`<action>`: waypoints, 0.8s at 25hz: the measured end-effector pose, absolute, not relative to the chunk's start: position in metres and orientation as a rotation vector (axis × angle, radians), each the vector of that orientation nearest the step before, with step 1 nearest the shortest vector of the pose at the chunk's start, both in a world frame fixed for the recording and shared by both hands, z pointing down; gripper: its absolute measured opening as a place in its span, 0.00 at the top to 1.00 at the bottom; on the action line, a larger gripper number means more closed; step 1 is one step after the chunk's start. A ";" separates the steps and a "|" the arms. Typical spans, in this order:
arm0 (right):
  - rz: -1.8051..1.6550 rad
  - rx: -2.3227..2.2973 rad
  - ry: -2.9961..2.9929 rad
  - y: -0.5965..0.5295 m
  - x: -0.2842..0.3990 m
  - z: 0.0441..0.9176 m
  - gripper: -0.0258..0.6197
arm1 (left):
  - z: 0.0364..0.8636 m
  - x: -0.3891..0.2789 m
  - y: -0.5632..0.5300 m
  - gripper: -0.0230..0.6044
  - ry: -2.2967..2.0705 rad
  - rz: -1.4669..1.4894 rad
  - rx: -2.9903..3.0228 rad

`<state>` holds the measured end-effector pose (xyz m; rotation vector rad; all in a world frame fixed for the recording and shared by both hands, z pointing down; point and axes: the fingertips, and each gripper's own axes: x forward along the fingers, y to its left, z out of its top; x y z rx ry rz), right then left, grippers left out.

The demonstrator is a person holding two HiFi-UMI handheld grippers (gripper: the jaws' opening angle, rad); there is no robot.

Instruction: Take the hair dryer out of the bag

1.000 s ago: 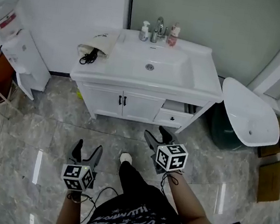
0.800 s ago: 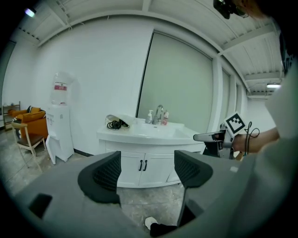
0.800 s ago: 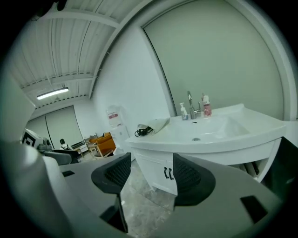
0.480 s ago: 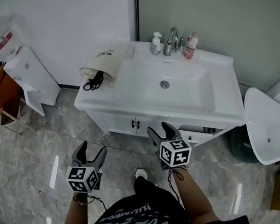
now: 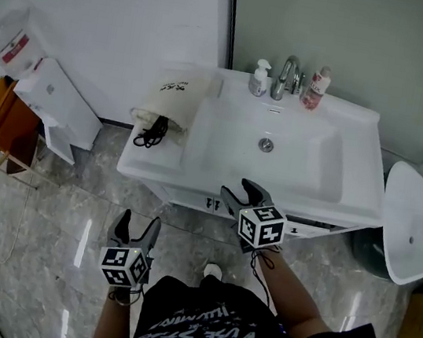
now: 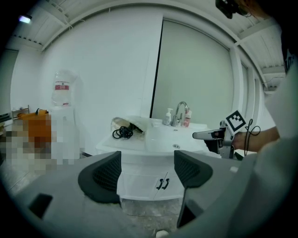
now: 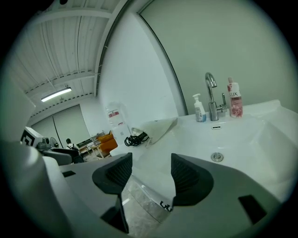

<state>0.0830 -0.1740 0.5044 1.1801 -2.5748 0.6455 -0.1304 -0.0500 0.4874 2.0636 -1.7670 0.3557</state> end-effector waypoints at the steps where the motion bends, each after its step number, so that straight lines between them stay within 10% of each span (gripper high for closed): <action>1: 0.648 1.177 -2.580 -0.176 0.080 0.504 0.57 | 0.488 -0.132 -0.051 0.40 -1.766 0.370 2.060; 20: 0.635 1.217 -2.552 -0.251 0.028 0.505 0.61 | 0.475 -0.165 -0.190 0.40 -1.696 0.501 2.260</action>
